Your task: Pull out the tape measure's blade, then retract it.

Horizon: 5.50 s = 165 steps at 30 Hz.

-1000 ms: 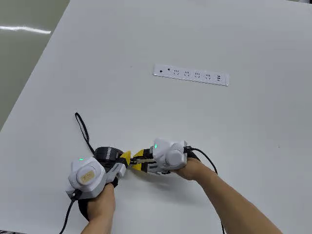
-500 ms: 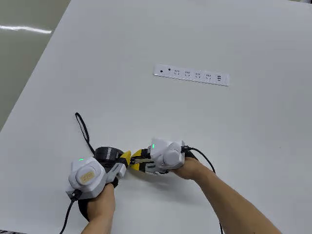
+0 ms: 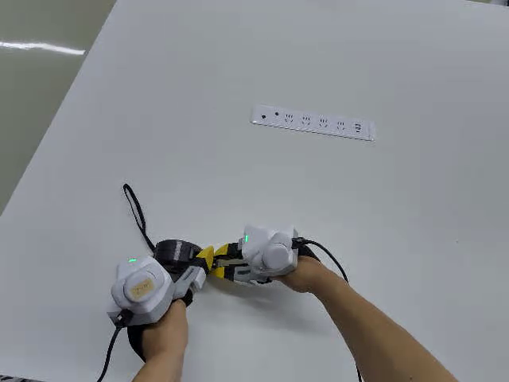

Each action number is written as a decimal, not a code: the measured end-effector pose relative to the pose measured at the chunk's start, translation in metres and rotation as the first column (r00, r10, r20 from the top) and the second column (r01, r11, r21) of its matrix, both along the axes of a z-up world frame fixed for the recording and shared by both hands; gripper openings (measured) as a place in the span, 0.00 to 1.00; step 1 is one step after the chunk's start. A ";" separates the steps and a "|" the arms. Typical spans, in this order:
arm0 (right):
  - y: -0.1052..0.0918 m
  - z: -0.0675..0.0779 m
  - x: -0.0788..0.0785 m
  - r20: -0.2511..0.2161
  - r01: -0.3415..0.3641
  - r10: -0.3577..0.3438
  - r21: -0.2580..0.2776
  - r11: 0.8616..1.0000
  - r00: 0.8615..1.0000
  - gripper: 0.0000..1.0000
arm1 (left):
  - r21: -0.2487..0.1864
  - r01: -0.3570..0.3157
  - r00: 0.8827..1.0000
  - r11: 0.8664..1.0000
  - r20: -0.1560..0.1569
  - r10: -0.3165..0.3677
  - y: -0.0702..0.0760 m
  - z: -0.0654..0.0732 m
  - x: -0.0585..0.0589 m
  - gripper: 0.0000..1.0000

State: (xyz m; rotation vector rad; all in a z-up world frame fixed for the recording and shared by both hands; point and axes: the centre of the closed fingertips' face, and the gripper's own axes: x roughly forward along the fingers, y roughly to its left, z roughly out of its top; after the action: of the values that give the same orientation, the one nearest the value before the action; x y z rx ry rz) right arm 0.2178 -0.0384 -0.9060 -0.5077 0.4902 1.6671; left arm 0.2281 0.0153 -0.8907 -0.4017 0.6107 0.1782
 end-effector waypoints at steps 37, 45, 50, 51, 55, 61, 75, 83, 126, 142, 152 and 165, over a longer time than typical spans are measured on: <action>-0.001 -0.010 -0.002 0.018 0.035 -0.035 -0.017 0.999 0.999 0.14 | 0.025 0.033 0.999 0.999 -0.004 -0.033 -0.005 -0.004 -0.001 0.67; -0.001 -0.009 0.000 0.037 0.039 -0.038 -0.023 0.999 0.999 0.16 | 0.028 0.051 0.999 0.998 -0.018 -0.050 -0.006 -0.005 -0.001 0.67; -0.001 -0.008 0.002 0.036 0.050 -0.049 -0.023 0.998 0.998 0.19 | 0.052 0.084 0.996 0.995 -0.034 -0.082 -0.007 -0.005 -0.002 0.67; -0.001 -0.008 0.001 0.035 0.051 -0.050 -0.022 0.998 0.998 0.20 | 0.063 0.094 0.995 0.994 -0.036 -0.092 -0.007 -0.005 -0.002 0.67; -0.001 -0.005 0.003 0.037 0.062 -0.061 -0.020 0.998 0.997 0.22 | 0.091 0.116 0.993 0.989 -0.040 -0.113 -0.007 -0.001 -0.001 0.67; -0.003 -0.002 0.002 0.036 0.070 -0.070 -0.021 0.997 0.997 0.26 | 0.121 0.143 0.990 0.982 -0.026 -0.141 -0.008 0.008 0.002 0.70; -0.011 0.009 -0.002 0.032 0.114 -0.113 -0.033 0.993 0.993 0.36 | 0.144 0.208 0.978 0.968 -0.005 -0.210 -0.009 0.023 0.003 0.76; -0.014 0.019 -0.003 0.029 0.159 -0.158 -0.034 0.987 0.987 0.44 | 0.154 0.282 0.959 0.947 -0.009 -0.284 -0.010 0.027 -0.004 0.81; -0.095 0.055 -0.009 -0.030 0.492 -0.493 -0.027 0.870 0.870 0.81 | 0.237 0.655 0.750 0.718 -0.089 -0.655 -0.006 0.044 -0.047 0.99; -0.142 0.074 -0.026 -0.044 0.583 -0.582 0.012 0.813 0.812 0.88 | 0.224 0.718 0.686 0.659 -0.066 -0.725 -0.003 0.056 -0.061 0.99; -0.179 0.078 -0.036 -0.062 0.630 -0.627 0.037 0.776 0.776 0.91 | 0.249 0.745 0.649 0.619 -0.053 -0.759 -0.001 0.066 -0.069 0.99; -0.207 0.085 -0.042 -0.050 0.663 -0.662 0.042 0.747 0.748 0.94 | 0.258 0.749 0.639 0.610 -0.042 -0.768 0.017 0.073 -0.080 0.99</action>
State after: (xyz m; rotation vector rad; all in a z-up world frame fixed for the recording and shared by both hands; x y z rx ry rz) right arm 0.1760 -0.2456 -0.8213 -0.2152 0.5641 0.9893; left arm 0.1484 0.0322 -0.8174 0.1341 0.6303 -0.5884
